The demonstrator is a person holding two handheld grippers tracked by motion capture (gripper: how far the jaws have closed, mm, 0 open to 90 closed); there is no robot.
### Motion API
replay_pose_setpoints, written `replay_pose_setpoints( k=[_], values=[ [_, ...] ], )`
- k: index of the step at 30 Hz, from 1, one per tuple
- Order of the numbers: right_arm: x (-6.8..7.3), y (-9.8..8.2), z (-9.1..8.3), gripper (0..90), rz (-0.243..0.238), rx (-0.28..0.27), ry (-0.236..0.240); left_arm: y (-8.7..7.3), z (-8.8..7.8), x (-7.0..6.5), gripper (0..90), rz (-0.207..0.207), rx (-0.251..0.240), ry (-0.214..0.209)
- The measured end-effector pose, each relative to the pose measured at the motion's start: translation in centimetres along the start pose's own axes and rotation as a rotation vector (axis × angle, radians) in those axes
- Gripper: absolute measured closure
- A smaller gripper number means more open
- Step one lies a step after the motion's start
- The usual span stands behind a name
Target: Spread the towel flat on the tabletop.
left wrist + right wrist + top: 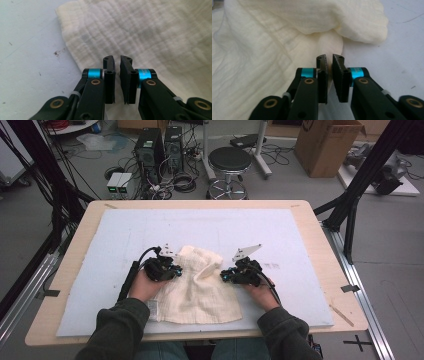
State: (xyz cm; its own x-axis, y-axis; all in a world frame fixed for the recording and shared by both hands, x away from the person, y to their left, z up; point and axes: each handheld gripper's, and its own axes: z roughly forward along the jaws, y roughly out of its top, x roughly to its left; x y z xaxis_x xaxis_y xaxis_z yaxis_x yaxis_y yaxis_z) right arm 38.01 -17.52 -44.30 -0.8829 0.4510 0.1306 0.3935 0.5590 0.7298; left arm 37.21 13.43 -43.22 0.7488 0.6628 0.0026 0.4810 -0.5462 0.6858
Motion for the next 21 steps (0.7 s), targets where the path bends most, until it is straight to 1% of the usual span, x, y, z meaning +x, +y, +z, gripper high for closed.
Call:
replay_pose_setpoints(
  k=[1,4,5,8,12,15,18,19,20,21],
  values=[
    [0.1,0.0,-0.1,85.5,-0.008,0.004,-0.003,0.0,0.0,-0.1,82.8,0.0,0.003,0.003],
    [0.1,0.0,-0.7,86.2,-0.005,0.003,-0.01,0.0,-0.2,-0.2,83.3,0.005,0.014,0.014],
    [0.2,-0.1,-1.0,86.3,-0.004,0.004,-0.015,0.0,-0.2,-0.2,83.4,0.01,0.016,0.016],
    [0.3,-0.2,-2.3,86.4,-0.006,-0.004,-0.032,-0.1,-0.4,-0.3,83.5,0.007,0.026,0.017],
    [0.7,-0.7,-4.4,86.4,-0.011,-0.006,-0.077,-0.2,-0.6,-0.3,83.4,0.0,0.034,0.014],
    [0.8,-1.4,-6.3,86.4,-0.011,-0.012,-0.113,-0.2,-0.7,-0.5,83.4,0.008,0.037,0.019],
    [0.9,-2.2,-8.1,86.4,-0.003,-0.021,-0.148,-0.3,-0.8,-0.8,83.4,0.023,0.044,0.025],
    [1.0,-2.5,-8.7,86.5,0.007,-0.024,-0.153,-0.3,-0.8,-0.9,83.4,0.025,0.044,0.026],
    [1.2,-2.8,-9.2,88.4,0.017,-0.027,-0.161,-0.4,-0.9,-0.9,83.4,0.027,0.044,0.028],
    [1.4,-3.1,-9.6,88.5,0.013,-0.037,-0.174,-0.5,-1.0,-0.9,83.4,0.022,0.036,0.025]
  ],
)
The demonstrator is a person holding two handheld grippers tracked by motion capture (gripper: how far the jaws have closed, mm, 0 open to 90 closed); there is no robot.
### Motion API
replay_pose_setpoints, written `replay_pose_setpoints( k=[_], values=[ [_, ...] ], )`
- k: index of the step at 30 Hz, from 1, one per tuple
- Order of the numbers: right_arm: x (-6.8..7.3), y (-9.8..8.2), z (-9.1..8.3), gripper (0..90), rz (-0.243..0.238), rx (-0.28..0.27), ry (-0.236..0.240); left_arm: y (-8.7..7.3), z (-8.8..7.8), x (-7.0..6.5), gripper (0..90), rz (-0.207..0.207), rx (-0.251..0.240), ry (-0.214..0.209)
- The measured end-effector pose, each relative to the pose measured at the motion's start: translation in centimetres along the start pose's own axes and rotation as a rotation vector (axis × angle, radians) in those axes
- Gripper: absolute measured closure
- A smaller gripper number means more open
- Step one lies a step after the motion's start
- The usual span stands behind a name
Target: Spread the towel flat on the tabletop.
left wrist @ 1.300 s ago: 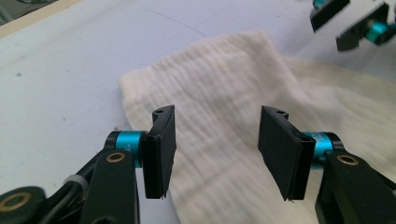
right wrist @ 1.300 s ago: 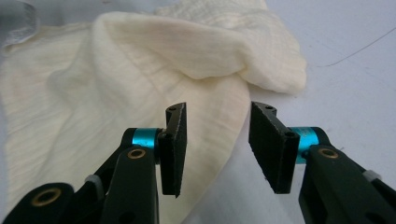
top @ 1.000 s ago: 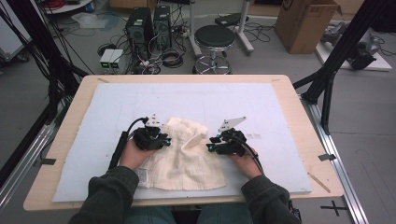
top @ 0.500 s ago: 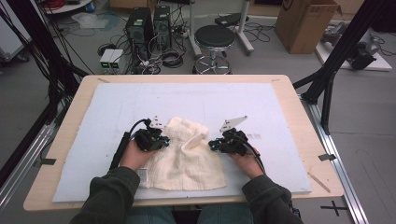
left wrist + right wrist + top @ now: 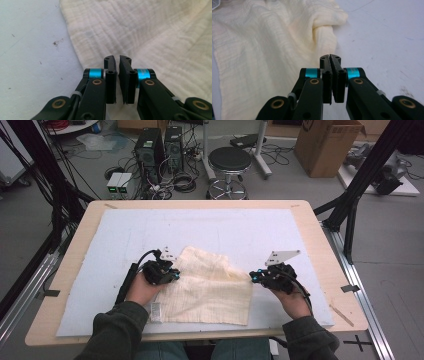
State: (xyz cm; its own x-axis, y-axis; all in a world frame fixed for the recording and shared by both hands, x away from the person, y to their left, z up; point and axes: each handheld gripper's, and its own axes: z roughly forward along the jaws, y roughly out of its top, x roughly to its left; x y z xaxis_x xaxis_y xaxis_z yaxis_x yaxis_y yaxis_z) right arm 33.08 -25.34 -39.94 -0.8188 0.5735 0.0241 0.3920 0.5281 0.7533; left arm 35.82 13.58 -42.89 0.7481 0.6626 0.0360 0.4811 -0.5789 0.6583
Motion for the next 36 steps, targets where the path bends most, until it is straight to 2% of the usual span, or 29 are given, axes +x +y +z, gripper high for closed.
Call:
replay_pose_setpoints(
  k=[3,4,6,8,10,12,14,16,18,20,22,24,26,31,33,36],
  values=[
    [0.5,-0.8,-0.9,88.3,0.002,0.008,0.006,-0.6,-0.2,0.0,83.3,-0.032,-0.027,-0.014],
    [0.7,-1.1,-1.0,87.1,0.003,0.016,0.018,-0.7,-0.3,0.1,83.3,-0.029,-0.024,-0.017],
    [0.8,-1.1,-0.8,82.9,-0.008,0.024,0.024,-0.7,-0.4,0.1,82.4,-0.032,-0.026,-0.022],
    [0.5,-0.6,-0.4,74.9,0.01,0.011,0.039,-0.6,-0.4,0.0,76.7,-0.028,-0.05,-0.028],
    [0.1,0.3,0.3,70.8,0.013,-0.007,0.042,-0.3,-0.4,0.1,70.0,-0.029,-0.085,-0.008],
    [-0.4,1.3,1.4,67.1,0.019,-0.022,0.047,0.1,-0.3,0.5,65.6,-0.065,-0.132,-0.02],
    [-0.9,2.2,2.7,63.3,0.026,-0.017,0.059,0.6,0.1,0.8,55.2,-0.086,-0.135,-0.015],
    [-1.4,2.8,4.2,60.4,0.037,0.011,0.086,0.8,0.6,1.1,51.8,-0.103,-0.148,-0.031],
    [-2.0,2.9,5.5,60.4,0.053,0.017,0.106,0.9,1.1,1.3,49.4,-0.098,-0.129,-0.034],
    [-2.5,2.7,6.6,62.6,0.089,0.048,0.139,0.8,1.7,1.1,54.2,-0.084,-0.101,-0.036],
    [-2.8,2.5,7.4,69.9,0.093,0.093,0.166,0.8,1.9,1.0,62.7,-0.055,-0.098,-0.021],
    [-2.8,2.3,7.8,78.6,0.086,0.125,0.174,0.8,1.8,1.0,76.7,-0.044,-0.095,-0.024],
    [-2.9,2.4,7.8,84.6,0.071,0.124,0.173,0.8,1.7,1.0,85.6,-0.038,-0.089,-0.025],
    [-3.2,2.7,6.3,88.0,0.08,0.073,0.098,0.8,0.9,0.7,87.8,-0.031,-0.078,-0.003],
    [-3.3,2.9,5.5,88.1,0.068,0.05,0.061,0.7,0.3,0.5,87.9,-0.023,-0.081,0.005],
    [-3.2,3.1,4.7,88.3,0.065,0.02,0.035,0.4,-0.7,0.4,87.8,-0.014,-0.074,0.022]
  ],
)
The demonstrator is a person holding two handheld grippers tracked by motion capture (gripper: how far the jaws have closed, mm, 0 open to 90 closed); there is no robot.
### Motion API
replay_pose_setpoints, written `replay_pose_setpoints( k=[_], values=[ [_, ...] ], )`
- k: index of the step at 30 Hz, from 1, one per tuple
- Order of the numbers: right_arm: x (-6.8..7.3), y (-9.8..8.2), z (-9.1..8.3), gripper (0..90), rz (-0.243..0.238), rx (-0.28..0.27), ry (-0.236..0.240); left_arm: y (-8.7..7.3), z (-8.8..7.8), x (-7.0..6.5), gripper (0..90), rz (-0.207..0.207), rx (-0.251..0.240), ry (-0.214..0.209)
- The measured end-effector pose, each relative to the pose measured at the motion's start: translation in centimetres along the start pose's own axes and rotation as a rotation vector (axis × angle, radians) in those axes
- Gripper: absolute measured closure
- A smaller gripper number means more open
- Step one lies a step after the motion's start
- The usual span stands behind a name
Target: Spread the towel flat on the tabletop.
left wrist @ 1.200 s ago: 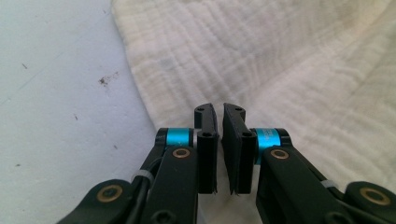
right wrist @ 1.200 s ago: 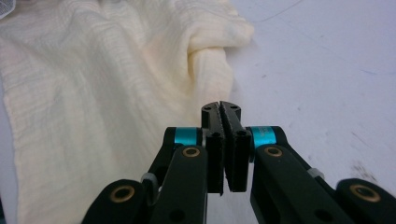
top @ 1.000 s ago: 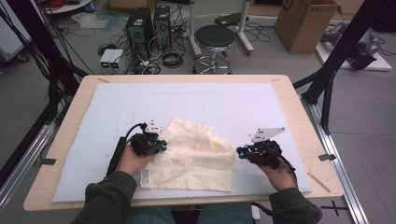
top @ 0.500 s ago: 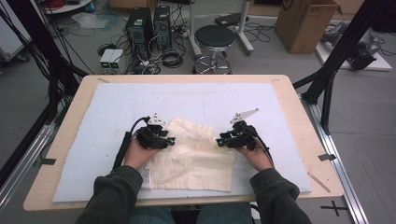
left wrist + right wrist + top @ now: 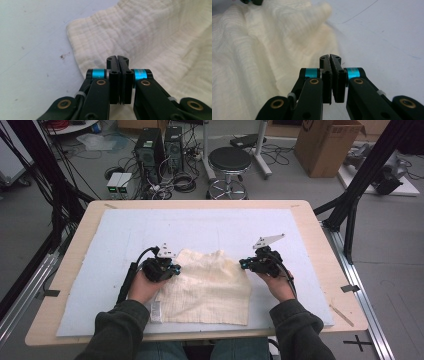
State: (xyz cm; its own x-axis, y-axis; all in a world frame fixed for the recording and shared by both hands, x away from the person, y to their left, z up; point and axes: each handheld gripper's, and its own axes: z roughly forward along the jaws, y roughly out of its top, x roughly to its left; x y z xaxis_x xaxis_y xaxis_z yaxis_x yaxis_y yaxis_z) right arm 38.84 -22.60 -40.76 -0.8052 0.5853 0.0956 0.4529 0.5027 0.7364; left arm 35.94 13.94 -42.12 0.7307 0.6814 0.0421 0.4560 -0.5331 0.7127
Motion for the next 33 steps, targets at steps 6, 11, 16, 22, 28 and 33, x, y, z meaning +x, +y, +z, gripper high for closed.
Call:
replay_pose_setpoints(
  k=[6,11,16,22,28,33],
  values=[
    [1.7,-0.2,-0.4,88.1,-0.05,0.002,-0.002,-1.3,-2.0,-0.3,87.8,0.006,0.017,-0.009],
    [1.9,-1.5,0.9,83.4,-0.039,0.095,0.032,-2.1,-2.3,-0.5,78.4,0.001,0.029,-0.046],
    [1.4,-1.6,0.2,72.5,-0.018,0.061,0.039,-1.7,-2.9,0.2,57.4,-0.041,-0.036,-0.082],
    [-0.7,0.2,-1.4,64.8,0.054,-0.04,0.0,-0.9,-2.9,2.3,52.2,-0.126,-0.096,-0.068],
    [-2.7,1.0,0.3,63.6,0.109,-0.06,-0.019,-0.8,-1.5,4.4,60.5,-0.237,-0.129,0.017],
    [-3.6,0.7,2.6,63.6,0.134,-0.001,-0.032,-0.6,0.3,5.0,60.9,-0.247,-0.087,0.046]
  ],
)
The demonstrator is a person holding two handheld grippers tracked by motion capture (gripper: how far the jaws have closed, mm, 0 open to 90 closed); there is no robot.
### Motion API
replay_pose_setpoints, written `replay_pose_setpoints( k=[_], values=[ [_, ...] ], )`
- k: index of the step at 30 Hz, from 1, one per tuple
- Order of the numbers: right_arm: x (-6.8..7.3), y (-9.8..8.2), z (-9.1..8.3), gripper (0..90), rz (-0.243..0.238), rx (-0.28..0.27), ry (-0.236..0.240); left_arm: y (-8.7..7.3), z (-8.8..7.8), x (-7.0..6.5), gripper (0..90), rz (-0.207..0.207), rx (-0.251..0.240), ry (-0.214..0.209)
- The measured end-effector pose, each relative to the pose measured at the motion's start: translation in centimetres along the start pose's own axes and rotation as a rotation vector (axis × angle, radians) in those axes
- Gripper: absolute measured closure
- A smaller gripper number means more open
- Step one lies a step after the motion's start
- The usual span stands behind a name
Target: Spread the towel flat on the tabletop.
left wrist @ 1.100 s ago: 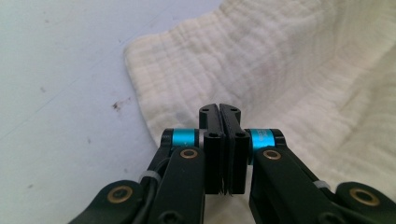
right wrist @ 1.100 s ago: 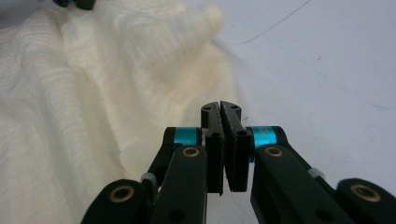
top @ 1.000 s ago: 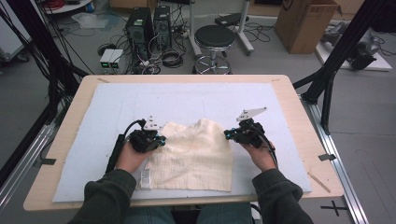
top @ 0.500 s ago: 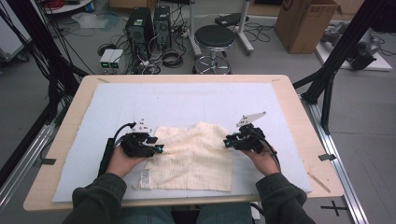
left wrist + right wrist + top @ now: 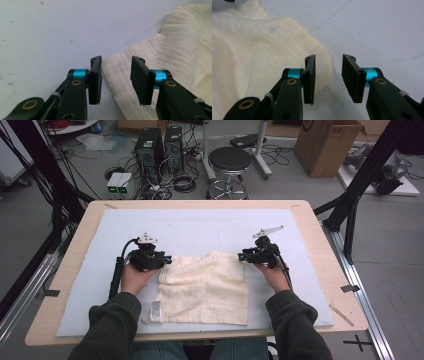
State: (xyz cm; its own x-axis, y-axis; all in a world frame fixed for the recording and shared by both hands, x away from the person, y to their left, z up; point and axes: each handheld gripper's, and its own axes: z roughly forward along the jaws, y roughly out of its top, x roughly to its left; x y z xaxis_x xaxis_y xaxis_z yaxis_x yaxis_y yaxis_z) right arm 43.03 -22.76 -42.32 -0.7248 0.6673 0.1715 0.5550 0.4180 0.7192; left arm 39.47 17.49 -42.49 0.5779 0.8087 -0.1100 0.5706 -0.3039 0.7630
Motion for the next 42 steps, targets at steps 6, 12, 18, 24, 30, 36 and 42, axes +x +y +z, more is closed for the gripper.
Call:
replay_pose_setpoints(
  k=[6,12,18,24,30,36,42],
  values=[
    [0.3,-0.1,1.3,63.0,-0.023,0.054,0.032,-0.1,1.5,-0.2,58.0,0.038,0.058,0.026],
    [0.8,-0.2,1.7,71.1,-0.081,0.098,0.004,-0.2,1.7,-0.3,69.1,0.064,0.072,0.052],
    [0.6,-0.2,1.8,82.8,-0.095,0.1,0.032,-0.2,1.8,-0.9,85.1,0.084,0.071,0.044],
    [0.9,0.3,1.3,84.3,-0.133,0.079,0.02,0.2,0.8,-0.4,86.7,0.082,0.027,0.097],
    [-0.3,3.3,0.8,84.4,-0.132,0.037,-0.054,2.0,0.9,1.4,86.7,0.019,-0.032,0.141],
    [-1.8,6.5,1.9,69.7,-0.083,0.013,-0.186,4.5,1.9,2.6,68.0,-0.048,-0.093,0.185],
    [-1.5,6.2,2.3,62.3,-0.09,0.045,-0.154,4.1,1.3,2.3,62.2,-0.014,-0.088,0.128]
  ],
)
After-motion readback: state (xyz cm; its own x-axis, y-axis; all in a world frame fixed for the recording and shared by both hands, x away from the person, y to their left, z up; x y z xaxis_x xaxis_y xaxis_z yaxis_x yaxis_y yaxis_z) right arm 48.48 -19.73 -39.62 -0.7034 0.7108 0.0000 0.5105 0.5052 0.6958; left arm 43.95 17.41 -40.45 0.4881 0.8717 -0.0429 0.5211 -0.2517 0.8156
